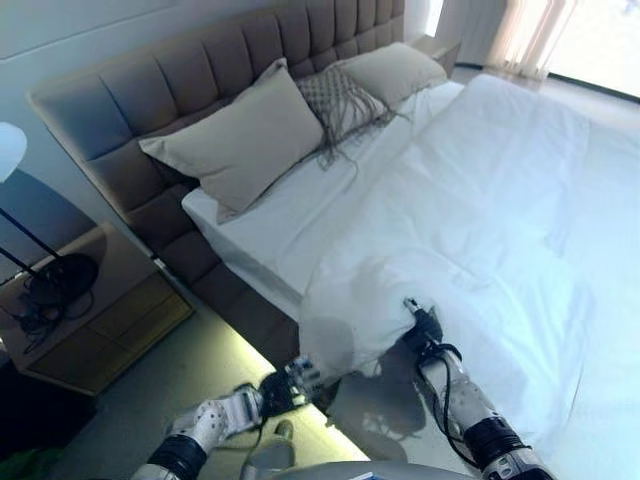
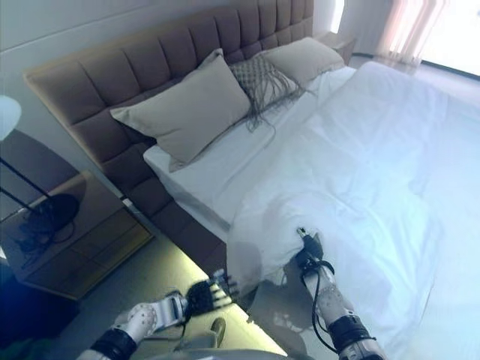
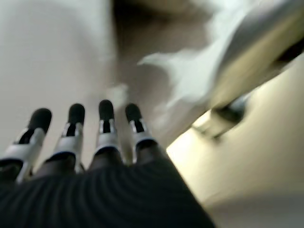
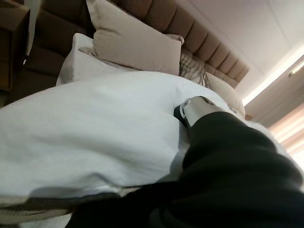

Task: Make the bed neatly

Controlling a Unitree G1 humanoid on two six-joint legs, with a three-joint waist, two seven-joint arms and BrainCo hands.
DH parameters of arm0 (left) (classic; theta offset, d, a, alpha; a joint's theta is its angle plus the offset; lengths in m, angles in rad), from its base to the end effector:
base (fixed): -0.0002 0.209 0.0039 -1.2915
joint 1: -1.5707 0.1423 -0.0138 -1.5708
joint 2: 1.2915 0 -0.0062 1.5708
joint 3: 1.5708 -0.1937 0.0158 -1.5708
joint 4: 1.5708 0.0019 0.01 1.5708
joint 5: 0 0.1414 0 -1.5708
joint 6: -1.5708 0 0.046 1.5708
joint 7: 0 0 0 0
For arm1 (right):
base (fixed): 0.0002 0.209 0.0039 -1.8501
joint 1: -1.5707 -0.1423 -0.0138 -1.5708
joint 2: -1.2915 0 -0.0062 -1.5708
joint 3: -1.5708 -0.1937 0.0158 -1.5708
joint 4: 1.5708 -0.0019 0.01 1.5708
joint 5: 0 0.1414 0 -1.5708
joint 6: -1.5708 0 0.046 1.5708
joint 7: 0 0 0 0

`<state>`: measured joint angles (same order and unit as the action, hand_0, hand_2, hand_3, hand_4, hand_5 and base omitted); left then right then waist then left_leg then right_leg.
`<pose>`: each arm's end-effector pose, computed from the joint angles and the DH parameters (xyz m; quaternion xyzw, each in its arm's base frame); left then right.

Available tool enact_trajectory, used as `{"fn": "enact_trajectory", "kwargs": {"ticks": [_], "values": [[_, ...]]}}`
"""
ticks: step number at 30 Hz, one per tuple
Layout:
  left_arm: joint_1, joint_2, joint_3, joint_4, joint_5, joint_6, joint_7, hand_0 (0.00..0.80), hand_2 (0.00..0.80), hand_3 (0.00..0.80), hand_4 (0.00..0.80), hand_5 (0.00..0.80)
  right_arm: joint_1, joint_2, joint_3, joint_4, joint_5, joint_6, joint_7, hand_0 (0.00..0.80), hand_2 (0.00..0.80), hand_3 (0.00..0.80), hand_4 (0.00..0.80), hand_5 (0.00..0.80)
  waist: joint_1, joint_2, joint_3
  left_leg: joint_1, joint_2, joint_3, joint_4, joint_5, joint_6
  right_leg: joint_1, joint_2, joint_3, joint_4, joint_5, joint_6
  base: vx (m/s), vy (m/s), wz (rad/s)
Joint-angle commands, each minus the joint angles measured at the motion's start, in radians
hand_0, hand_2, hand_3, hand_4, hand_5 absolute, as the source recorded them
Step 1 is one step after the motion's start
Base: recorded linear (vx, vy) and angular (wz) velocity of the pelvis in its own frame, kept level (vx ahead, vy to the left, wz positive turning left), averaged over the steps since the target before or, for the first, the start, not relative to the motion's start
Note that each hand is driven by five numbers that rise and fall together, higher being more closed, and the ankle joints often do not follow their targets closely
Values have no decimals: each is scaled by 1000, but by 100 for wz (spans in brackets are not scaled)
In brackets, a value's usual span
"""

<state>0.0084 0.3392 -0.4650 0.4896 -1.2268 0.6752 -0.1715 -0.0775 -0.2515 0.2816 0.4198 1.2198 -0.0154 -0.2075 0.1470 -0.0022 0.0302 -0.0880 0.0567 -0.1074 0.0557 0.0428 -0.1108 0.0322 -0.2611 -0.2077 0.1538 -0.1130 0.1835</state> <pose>0.1357 0.1546 -0.0736 -0.3887 0.5682 -0.1690 0.7053 0.2024 -0.1651 -0.0318 0.3991 0.2530 -0.1059 0.8749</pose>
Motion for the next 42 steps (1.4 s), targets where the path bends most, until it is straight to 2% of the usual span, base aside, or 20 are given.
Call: {"fn": "enact_trajectory", "kwargs": {"ticks": [1,4,7,12,16,21,25,29,31,37,42], "values": [[-8,-6,-34,-45,-189,89,52,0,0,0,0,0,-90,-17,9,-148,-26,-16,-8,800,800,800,800,800,-7,-8,-28,59,51,45,70,-50,31,-41,-25,24,-58,190,-14,62,-6,4],[7,-5,-70,-72,-271,154,99,0,0,0,0,0,-74,-17,15,-149,-20,-16,-25,800,800,800,800,800,-7,-14,-33,68,55,46,65,-54,32,-35,-29,18,-61,191,-9,45,-27,2],[18,-13,-110,-95,-427,189,182,0,0,0,0,0,-66,-17,20,-135,15,-21,-25,800,800,800,800,800,-9,-18,-32,75,60,52,61,-57,31,-27,-31,13,-70,195,-5,22,-34,4],[-8,-26,-178,-113,-721,188,367,0,0,0,0,0,-57,-13,37,-129,51,-45,-22,800,800,800,800,800,-23,-30,-30,78,69,65,69,-66,29,-34,-38,15,-59,193,3,20,-43,-1],[-25,-55,-240,-64,-745,166,371,0,0,0,0,0,-60,-14,48,-137,62,-49,-18,800,800,800,800,800,-43,-40,-21,75,76,70,93,-79,25,-43,-38,31,-41,188,7,14,-54,-2],[-53,-109,-287,-1,-745,78,384,0,0,0,0,0,-63,-7,61,-174,64,-41,-27,800,800,800,800,800,-72,-48,-13,81,85,82,97,-86,25,-56,-34,57,-30,184,8,33,-50,-7],[-80,-171,-296,84,-745,10,299,0,0,0,0,0,-78,2,71,-211,70,-47,-35,800,800,800,800,800,-90,-57,1,53,95,87,115,-89,19,-82,-34,73,-26,184,11,-32,-62,-15],[-129,-196,-312,88,-745,-59,311,0,0,0,0,0,-98,3,81,-257,66,-53,-43,800,800,800,800,800,-104,-65,28,5,102,77,144,-90,12,-123,-35,87,-9,184,18,-76,-50,-5],[-156,-207,-311,94,-745,-119,320,0,0,0,0,0,-102,-4,85,-294,67,-44,-57,800,800,800,800,800,-112,-69,37,-12,106,76,156,-87,9,-138,-37,94,-1,186,20,-39,-13,-7],[-236,-242,-245,125,-730,-255,343,0,0,0,0,0,-127,-4,118,-341,57,-4,-78,800,800,800,800,800,-131,-70,41,-26,115,87,182,-84,4,-147,-38,111,3,190,23,16,20,-14],[-257,-269,-184,152,-659,-326,343,0,0,0,0,0,-113,3,136,-365,52,21,-65,800,800,800,800,800,-142,-66,31,-8,125,102,174,-78,0,-130,-38,118,-4,186,23,64,40,-15]]}}
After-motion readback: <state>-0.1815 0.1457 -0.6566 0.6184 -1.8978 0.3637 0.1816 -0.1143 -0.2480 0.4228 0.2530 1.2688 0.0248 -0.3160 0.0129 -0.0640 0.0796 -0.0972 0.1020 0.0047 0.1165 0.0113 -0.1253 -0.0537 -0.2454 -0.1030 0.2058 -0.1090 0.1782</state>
